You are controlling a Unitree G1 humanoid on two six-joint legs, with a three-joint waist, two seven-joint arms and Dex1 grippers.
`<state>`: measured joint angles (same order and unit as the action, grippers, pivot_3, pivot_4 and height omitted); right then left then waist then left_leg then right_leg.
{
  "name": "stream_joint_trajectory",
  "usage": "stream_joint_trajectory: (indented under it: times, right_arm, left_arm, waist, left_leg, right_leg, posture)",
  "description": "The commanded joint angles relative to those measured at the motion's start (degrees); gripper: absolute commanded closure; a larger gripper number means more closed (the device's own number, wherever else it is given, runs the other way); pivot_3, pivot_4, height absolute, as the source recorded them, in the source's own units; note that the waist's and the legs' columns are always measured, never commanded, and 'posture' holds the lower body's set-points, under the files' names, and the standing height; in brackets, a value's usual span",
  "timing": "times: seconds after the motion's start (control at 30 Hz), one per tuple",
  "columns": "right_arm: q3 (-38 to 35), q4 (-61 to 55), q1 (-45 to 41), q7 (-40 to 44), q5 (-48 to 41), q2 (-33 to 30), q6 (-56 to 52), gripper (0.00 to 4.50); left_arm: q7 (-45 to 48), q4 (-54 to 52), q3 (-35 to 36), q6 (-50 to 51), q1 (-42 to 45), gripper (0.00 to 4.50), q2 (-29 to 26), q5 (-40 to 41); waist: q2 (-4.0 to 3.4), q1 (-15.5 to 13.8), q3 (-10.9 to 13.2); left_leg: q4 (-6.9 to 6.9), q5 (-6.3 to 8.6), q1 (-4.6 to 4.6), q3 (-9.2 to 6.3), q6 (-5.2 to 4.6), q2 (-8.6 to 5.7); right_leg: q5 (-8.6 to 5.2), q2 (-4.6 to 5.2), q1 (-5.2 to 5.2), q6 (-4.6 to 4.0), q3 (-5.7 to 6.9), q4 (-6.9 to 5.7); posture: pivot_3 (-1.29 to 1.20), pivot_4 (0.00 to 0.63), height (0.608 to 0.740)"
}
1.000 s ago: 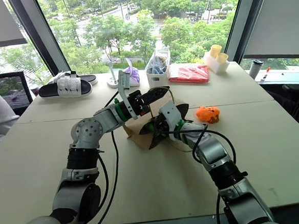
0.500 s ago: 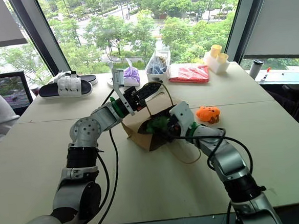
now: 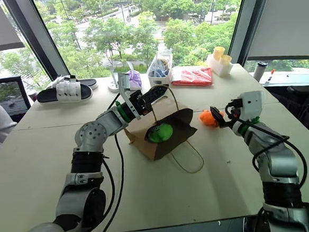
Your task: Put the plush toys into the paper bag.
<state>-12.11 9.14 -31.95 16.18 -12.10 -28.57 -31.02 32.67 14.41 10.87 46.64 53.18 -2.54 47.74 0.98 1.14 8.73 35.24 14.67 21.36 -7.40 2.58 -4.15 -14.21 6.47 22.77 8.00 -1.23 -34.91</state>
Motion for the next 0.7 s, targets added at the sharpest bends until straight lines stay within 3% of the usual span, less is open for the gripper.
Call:
stream_joint_trajectory:
  times: [0.03,0.23,0.33,0.57,0.6,0.7]
  right_arm:
    - [3.7,14.0,-7.6,-1.7,5.3,0.3,5.9,0.1]
    - [9.7,42.0,-20.4,-1.4,11.7,2.0,13.0,0.1]
    - [11.8,49.1,-22.7,-1.7,14.5,1.7,15.5,0.9]
    - [12.6,54.2,-23.9,-1.6,16.7,0.8,18.2,4.14]
    - [12.5,54.2,-23.8,-1.7,16.7,0.7,18.4,4.44]
    - [11.8,52.5,-23.1,-2.1,16.4,0.1,19.9,4.5]
  left_arm:
    - [0.5,-1.4,0.4,-1.4,1.3,4.5,-0.6,-0.1]
    - [-0.2,-3.4,0.2,-1.8,0.0,4.5,-1.1,-0.6]
    - [-1.1,-4.6,0.7,-1.8,-0.5,4.5,-1.2,-0.3]
    - [-2.3,-6.1,1.0,-1.7,-1.8,4.5,-1.4,0.0]
    - [-2.4,-6.0,1.0,-1.7,-1.7,4.5,-1.4,0.0]
    - [-2.6,-5.7,1.0,-1.8,-1.4,4.5,-1.2,0.2]
  waist:
    - [0.0,-0.1,0.0]
    - [0.01,-0.1,0.0]
    - [0.02,-0.1,0.0]
    - [0.04,-0.1,0.0]
    - [0.04,-0.1,0.0]
    - [0.04,-0.2,0.0]
  left_leg:
    - [0.02,-0.1,0.0,-0.01,0.18,0.0]
    - [-0.02,-0.18,0.04,-0.02,0.32,-0.02]
    - [-0.02,-0.18,0.06,-0.06,0.32,-0.03]
    - [0.06,-0.19,0.0,-0.09,0.34,-0.04]
    - [0.08,-0.19,0.0,-0.09,0.34,-0.04]
    - [0.1,-0.19,-0.01,-0.12,0.34,-0.05]
  right_leg:
    - [0.0,0.01,0.01,0.0,0.0,-0.02]
    - [0.0,0.02,0.0,0.0,0.0,0.06]
    - [0.0,0.02,-0.01,0.0,0.0,0.08]
    - [0.0,0.02,-0.14,0.0,0.01,0.09]
    - [0.0,0.02,-0.16,0.0,0.01,0.09]
    - [0.0,0.02,-0.2,0.0,0.02,0.09]
  posture:
    - [0.0,0.15,0.74]
    - [0.0,0.15,0.74]
    - [0.0,0.15,0.74]
    - [0.0,0.15,0.74]
    - [0.0,0.15,0.74]
    - [0.0,0.15,0.74]
